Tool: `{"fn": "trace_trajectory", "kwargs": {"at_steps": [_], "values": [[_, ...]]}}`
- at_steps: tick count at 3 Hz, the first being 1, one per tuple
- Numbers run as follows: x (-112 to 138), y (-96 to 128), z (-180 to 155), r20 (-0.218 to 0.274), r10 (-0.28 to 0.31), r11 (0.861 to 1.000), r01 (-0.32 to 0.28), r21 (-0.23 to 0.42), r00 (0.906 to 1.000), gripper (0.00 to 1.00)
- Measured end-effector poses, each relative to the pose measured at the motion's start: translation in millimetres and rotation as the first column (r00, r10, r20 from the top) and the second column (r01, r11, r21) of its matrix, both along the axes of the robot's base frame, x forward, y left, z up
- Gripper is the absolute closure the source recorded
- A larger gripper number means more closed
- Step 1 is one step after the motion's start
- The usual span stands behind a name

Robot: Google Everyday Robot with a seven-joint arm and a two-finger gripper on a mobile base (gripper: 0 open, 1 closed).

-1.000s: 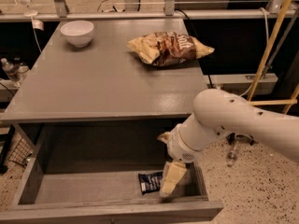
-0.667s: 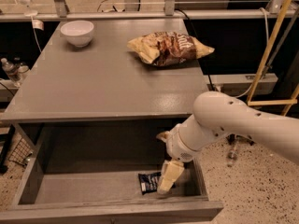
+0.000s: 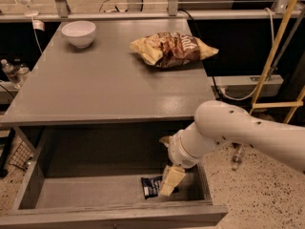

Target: Pick rxbar blueberry from top drawer and place on counter

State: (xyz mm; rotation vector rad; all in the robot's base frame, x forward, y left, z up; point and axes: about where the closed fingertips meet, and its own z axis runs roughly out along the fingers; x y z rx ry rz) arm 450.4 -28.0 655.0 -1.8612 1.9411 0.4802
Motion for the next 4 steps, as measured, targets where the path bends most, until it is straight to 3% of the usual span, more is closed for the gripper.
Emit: {"fn": "trace_trajectory", "kwargs": {"at_steps": [2,3,4], "values": [[-10,15,-32,0.004,0.036,0.995,-0.036,-0.089,0.9993,0.0],[-10,16,-37,0.002,0.037,0.995,-0.037,-0.093,0.9993,0.0],[-11,20,-52,0.021,0.0,0.993,0.002,-0.12,0.9998,0.0]]}}
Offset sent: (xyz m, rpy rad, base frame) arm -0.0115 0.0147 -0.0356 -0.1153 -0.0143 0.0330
